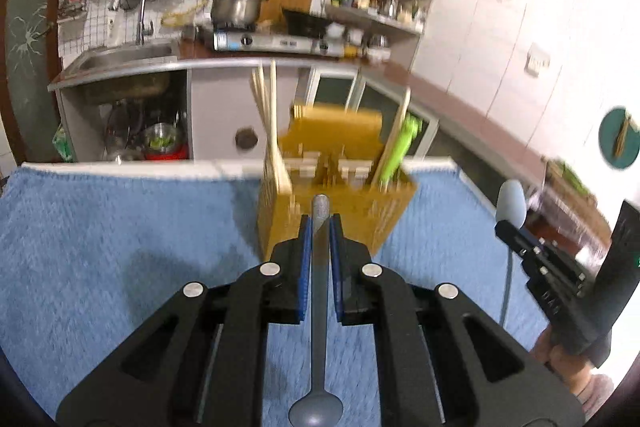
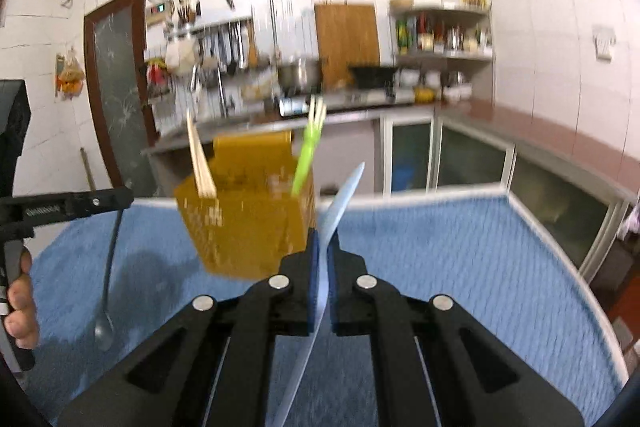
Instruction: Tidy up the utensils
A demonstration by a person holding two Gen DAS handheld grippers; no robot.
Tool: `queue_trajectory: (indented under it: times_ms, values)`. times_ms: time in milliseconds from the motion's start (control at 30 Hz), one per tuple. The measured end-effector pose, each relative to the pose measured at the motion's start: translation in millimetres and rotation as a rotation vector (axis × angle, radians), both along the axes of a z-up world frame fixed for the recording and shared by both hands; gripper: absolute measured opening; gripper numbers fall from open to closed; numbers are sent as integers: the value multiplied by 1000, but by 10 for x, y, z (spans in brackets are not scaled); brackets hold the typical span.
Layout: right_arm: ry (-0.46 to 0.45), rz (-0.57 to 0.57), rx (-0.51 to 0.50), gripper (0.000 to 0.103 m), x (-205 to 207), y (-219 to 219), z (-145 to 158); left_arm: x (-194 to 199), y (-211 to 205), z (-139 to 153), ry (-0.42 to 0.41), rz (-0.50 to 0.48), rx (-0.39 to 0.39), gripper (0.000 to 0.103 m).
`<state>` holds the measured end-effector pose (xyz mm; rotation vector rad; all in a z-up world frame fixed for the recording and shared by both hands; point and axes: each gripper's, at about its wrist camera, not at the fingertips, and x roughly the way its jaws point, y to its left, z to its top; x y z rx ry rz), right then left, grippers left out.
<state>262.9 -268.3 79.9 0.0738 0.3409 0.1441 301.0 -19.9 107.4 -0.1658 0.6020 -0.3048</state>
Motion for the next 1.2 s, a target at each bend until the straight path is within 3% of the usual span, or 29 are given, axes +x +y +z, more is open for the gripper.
queue_trajectory:
  times_ms: [167, 333, 567, 667, 867, 1200]
  values:
    - [-127, -23, -6, 5, 228, 73, 281, 128, 44, 413, -119, 15, -33, 8]
    - [-261, -54, 11, 5, 496, 154, 473, 311, -31, 804, -288, 25, -68, 8]
    - [-405, -96, -18, 5, 870, 296, 529, 626, -202, 770, -456, 40, -56, 8]
    - [-439, -112, -23, 5, 1004, 322, 460, 760, -191, 705, -490, 43, -77, 8]
    - [-474, -126, -31, 5, 1158, 390, 299, 990, -231, 427, -517, 43, -45, 8]
    - [-472, -129, -103, 5, 1214, 534, 38, 1098, -132, 53, -440, 38, -67, 8]
